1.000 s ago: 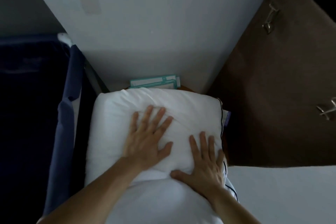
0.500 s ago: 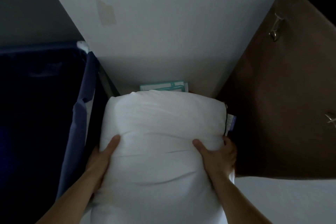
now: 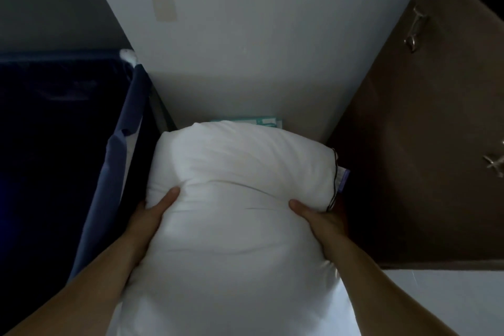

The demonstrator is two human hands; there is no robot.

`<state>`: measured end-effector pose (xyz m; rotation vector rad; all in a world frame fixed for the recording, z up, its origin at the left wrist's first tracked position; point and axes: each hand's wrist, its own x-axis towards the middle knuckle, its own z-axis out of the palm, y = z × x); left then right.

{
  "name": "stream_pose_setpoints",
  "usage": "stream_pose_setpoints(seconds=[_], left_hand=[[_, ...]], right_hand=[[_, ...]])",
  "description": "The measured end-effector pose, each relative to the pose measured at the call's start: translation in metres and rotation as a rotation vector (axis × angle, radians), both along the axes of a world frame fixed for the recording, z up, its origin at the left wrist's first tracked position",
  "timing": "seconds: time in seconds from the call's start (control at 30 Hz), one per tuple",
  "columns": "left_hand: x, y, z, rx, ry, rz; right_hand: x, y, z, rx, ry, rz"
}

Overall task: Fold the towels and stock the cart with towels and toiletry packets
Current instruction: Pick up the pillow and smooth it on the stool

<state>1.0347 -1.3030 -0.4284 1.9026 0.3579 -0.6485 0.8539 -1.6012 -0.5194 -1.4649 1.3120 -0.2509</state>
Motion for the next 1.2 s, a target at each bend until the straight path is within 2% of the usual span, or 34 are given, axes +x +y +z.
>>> stream_pose_setpoints(seconds=[0.17, 0.37, 0.53, 0.67, 0.9, 1.2], left_hand=[[-0.027, 0.008, 0.043, -0.043, -0.048, 0.026], [-0.073, 0.024, 0.111, -0.165, -0.075, -0.013], [-0.114, 0.043, 0.160, -0.213, -0.141, -0.128], [-0.155, 0.053, 0.185, -0.256, -0.187, -0.236], [-0.258, 0.065, 0.184, -0.407, -0.151, -0.342], [-0.400, -0.030, 0.194, -0.487, -0.068, -0.467]], right_hand=[[-0.011, 0.027, 0.047, 0.150, -0.190, 0.021], [-0.052, 0.042, 0.112, 0.107, -0.292, -0.040], [-0.108, 0.061, 0.155, 0.055, -0.368, -0.063], [-0.168, 0.086, 0.180, -0.015, -0.413, -0.118], [-0.302, 0.113, 0.199, -0.127, -0.426, -0.222], [-0.490, 0.064, 0.228, -0.209, -0.419, -0.391]])
